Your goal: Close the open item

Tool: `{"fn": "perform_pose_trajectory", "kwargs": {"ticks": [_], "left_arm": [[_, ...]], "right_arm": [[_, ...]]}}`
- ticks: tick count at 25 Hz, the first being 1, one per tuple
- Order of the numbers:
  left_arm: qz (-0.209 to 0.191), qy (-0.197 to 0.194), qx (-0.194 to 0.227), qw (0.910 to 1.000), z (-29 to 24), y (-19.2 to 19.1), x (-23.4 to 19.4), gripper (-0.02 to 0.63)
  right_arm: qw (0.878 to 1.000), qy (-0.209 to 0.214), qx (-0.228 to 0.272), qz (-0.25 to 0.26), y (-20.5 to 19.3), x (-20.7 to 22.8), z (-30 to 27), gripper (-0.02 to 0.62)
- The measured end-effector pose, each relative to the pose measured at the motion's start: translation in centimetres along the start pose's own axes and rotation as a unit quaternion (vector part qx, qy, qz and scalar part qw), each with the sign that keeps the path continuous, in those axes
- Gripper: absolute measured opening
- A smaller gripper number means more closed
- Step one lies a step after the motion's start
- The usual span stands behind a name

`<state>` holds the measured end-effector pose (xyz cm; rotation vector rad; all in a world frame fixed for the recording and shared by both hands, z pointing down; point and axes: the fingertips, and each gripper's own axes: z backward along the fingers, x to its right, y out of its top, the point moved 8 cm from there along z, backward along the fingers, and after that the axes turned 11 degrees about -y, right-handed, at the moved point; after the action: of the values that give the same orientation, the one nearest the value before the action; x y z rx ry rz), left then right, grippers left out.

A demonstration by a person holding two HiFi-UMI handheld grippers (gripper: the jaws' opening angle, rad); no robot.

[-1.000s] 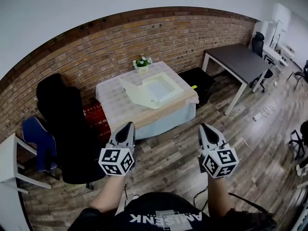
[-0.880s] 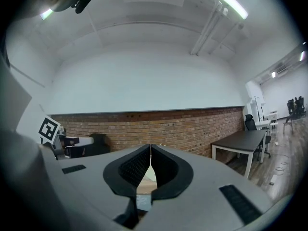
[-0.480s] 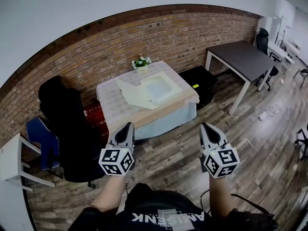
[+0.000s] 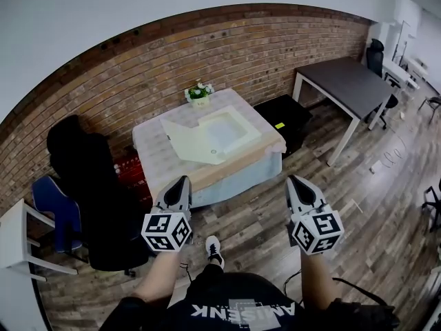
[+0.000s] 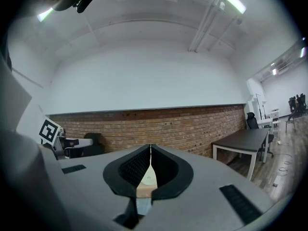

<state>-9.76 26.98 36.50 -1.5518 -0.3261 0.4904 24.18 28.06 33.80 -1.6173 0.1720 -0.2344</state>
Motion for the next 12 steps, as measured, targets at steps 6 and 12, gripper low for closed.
{"fn": "perform_pose_trajectory", "kwargs": {"ticks": [6, 12], "left_arm": [[0.012, 0.003, 0.004, 0.9999, -4.0, -0.6, -5.4, 0.012], [0.026, 0.018, -0.006, 0.9995, -7.1, -1.1, -11.1, 0.012]], "right_arm": [[1.000, -0.004, -0.007, 0.016, -0.3, -0.8, -6.4, 0.043], [0.999, -0.004, -0.020, 0.027, -0.5, -1.5, -12.9, 0.043]]}}
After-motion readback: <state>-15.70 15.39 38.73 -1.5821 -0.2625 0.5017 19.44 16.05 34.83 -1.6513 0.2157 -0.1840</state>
